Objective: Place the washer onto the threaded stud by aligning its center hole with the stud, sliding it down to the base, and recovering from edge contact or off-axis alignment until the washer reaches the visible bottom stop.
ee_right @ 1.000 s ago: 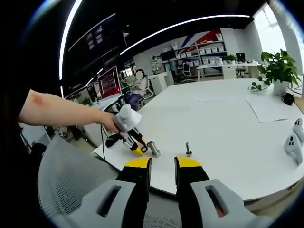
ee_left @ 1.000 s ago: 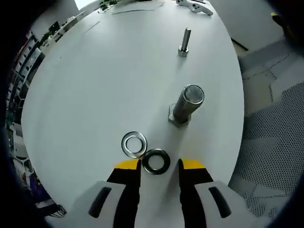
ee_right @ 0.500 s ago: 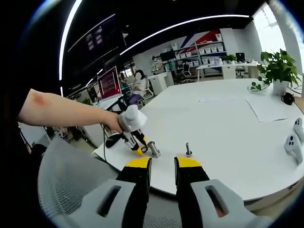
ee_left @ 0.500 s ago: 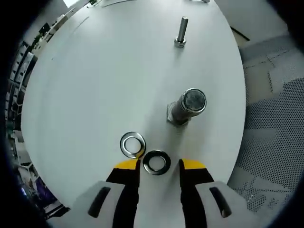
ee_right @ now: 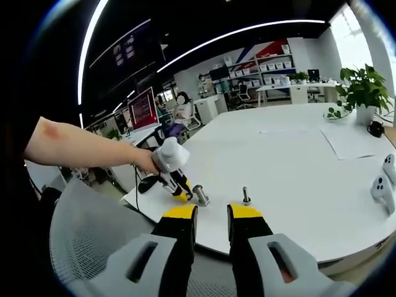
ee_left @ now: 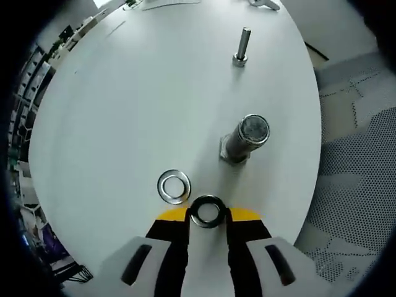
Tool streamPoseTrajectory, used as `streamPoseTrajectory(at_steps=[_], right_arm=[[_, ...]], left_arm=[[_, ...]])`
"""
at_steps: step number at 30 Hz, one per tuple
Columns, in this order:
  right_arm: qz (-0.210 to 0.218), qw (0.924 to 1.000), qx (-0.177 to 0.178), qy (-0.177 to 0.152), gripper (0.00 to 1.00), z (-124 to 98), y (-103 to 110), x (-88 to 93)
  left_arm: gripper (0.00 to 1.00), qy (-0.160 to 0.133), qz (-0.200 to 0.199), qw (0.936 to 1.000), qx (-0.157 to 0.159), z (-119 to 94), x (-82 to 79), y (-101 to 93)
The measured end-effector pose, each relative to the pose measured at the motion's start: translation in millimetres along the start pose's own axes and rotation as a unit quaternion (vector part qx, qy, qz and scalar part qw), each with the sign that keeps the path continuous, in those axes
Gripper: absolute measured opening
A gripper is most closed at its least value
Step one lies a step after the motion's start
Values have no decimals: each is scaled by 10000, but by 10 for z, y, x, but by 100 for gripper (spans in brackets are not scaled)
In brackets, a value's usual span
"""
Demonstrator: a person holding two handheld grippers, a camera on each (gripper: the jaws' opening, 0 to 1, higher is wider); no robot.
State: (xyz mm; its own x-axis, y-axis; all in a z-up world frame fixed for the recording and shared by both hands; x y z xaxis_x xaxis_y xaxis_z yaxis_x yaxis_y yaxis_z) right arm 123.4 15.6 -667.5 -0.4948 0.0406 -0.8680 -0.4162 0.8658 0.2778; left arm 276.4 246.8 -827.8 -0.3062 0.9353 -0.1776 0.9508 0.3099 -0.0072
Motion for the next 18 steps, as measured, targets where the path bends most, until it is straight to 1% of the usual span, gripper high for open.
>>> streamPoseTrajectory(at_steps=[3,8,13,15,18], right_arm=[[-1,10000,-2,-5,22,1,-1,-2],[2,10000,4,-11,22,0,-5,-3],[18,10000,11,-43,22,-1,-11,-9],[17,10000,9,-45,22,-1,-10,-10],[12,10000,2,-38,22,-1,-6,-8]], left_arm=[[20,-21,-6,10000,-29,0,1,-1],[19,-67,-198,9997,-91,-9,16,1],[19,-148,-205,9995,-205,-20,16,-9],[19,-161,-301,9992,-205,-19,25,0],[19,-175,-303,9991,-240,-21,27,7]])
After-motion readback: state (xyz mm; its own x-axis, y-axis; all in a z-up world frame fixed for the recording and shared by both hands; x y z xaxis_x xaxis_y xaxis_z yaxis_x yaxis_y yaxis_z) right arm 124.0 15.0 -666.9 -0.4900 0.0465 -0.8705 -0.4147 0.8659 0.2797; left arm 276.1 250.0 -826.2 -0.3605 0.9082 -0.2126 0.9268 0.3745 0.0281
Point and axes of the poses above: the point that each gripper's makers call its tool centre point, and the gripper's own axes: z roughly forward along the fingers, y roughly to its left, x roughly out of its underside, the point moved 4 cm from there along -z, roughly backward along the fingers, and after that the axes turned 1 degree about x, right-handed, at the moved point
